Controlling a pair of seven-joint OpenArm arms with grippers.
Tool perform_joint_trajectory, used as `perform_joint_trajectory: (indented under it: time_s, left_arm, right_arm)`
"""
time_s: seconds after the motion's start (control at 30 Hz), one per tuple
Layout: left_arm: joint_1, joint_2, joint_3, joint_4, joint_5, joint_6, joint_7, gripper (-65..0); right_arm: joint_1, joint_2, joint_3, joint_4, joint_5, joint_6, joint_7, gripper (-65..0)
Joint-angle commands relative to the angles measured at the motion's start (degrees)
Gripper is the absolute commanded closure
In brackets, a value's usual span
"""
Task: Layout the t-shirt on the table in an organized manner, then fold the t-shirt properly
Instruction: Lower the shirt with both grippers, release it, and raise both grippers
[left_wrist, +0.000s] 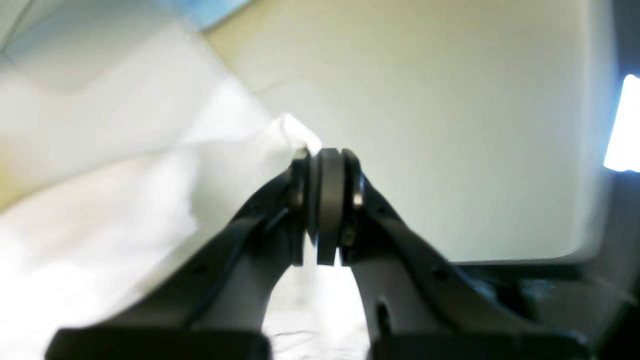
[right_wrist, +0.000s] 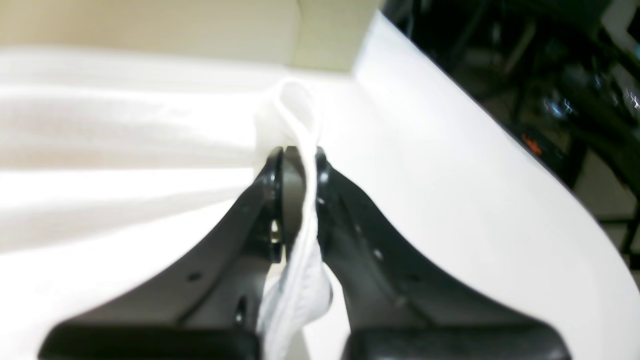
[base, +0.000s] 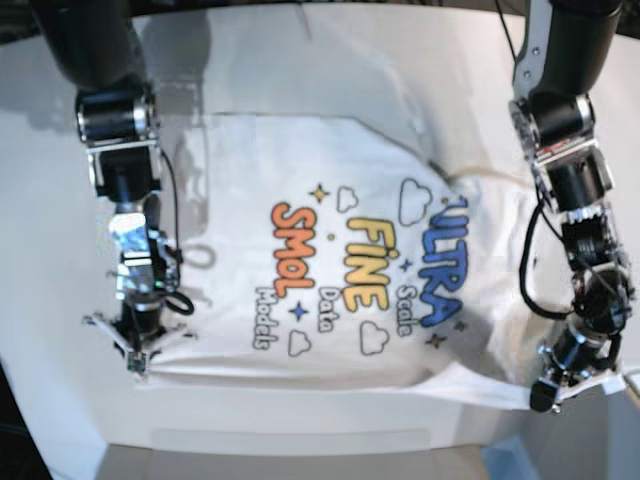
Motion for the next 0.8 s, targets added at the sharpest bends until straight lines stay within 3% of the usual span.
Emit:
perform_joint_trajectory:
  time_s: [0.0, 0.1, 0.2, 0.3, 0.57, 0.77]
  left_arm:
    - [-4.12, -0.57, 1.84, -1.44, 1.53, -0.94, -4.09, -2.9]
    - [-8.16, 0.66, 9.32, -9.61, 9.35, -0.68, -8.83, -6.2]
    - [-9.04, 2.60, 13.27, -15.33, 13.22, -0.59, -12.61, -13.7]
    - [-8.25, 4.27, 13.98, -16.12, 15.42, -0.50, -15.34, -18.9]
    - [-7.90, 5.14, 15.65, -15.33, 16.91, -0.50, -16.40, -19.6]
    - [-10.10, 4.88, 15.73, -14.19, 16.65, -0.50, -15.60, -19.4]
  right_arm:
    - [3.25, 0.39, 0.22, -0.55, -0.45, -0.34, 1.94, -6.2]
    - [3.95, 0.30, -0.05, -1.69, -0.63, -0.17, 1.94, -21.2]
    - [3.51, 0.39, -0.05, -1.60, -0.63, -0.08, 1.94, -27.8]
    - [1.67, 0.56, 0.22, -0.90, -0.63, -0.08, 3.43, -28.1]
    - [-6.95, 1.97, 0.92, 9.04, -0.36, -0.43, 16.00, -28.1]
    - [-10.11, 0.56, 9.54, 17.04, -0.63, -0.43, 18.11, -28.0]
